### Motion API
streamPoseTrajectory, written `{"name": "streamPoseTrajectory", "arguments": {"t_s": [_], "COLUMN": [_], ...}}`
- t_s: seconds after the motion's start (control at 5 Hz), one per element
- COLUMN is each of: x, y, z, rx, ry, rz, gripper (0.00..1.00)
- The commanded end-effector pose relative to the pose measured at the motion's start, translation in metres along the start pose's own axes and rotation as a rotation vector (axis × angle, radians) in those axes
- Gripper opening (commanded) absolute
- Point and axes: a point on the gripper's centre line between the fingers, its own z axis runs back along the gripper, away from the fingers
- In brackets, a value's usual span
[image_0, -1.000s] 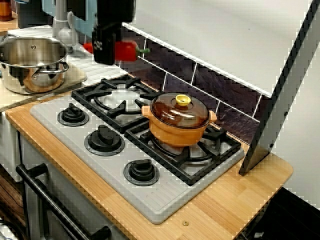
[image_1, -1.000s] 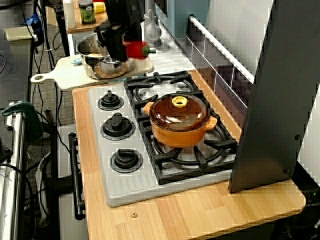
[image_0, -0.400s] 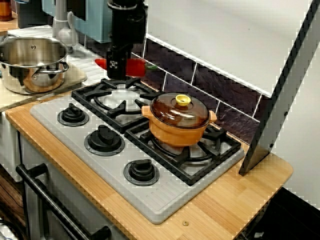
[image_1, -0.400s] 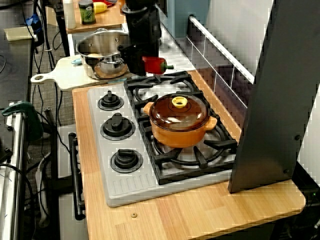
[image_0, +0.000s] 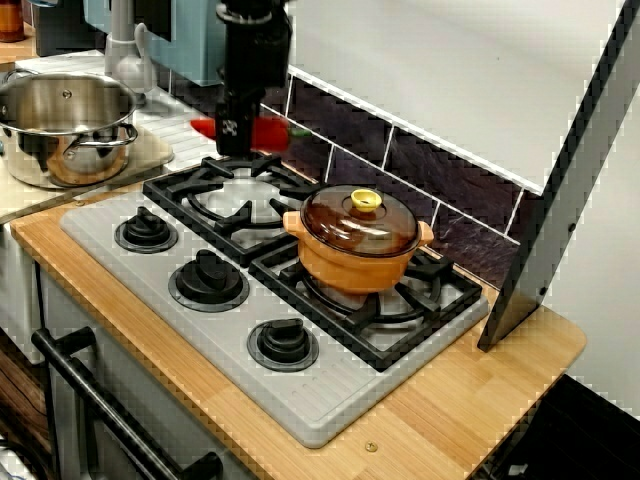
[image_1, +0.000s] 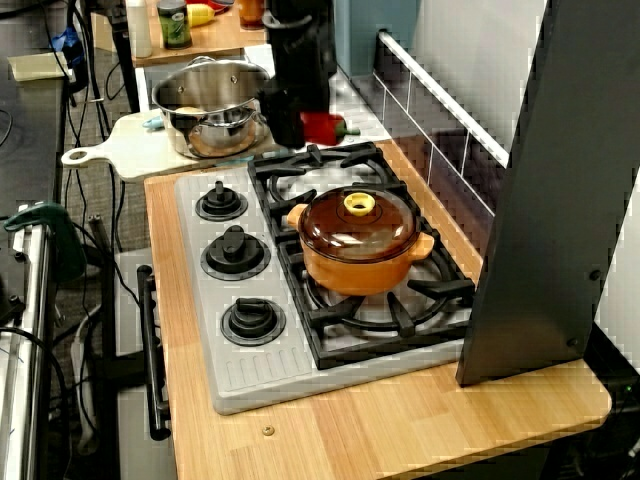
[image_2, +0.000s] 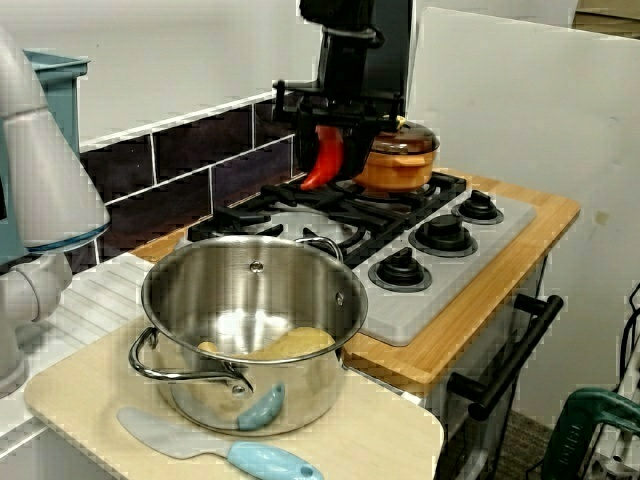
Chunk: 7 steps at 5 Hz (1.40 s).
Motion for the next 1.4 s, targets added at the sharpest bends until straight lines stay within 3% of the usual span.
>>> {"name": "streamPoseTrajectory", "arguments": {"t_s": [0.0,0.4,0.8,1.2], "x": [0.008,0.016,0.012,0.009], "y": [0.012,0.019,0.012,0.009], "z": [-0.004,-0.016,-0.030,-0.027], "rx": [0.065,0.074,0.087,0.079], "ry": [-0.004,0.014,0.035,0.037], "rz": [0.002,0.010,-0.005,-0.008], "gripper": [0.00,0.00,0.00,0.00]}}
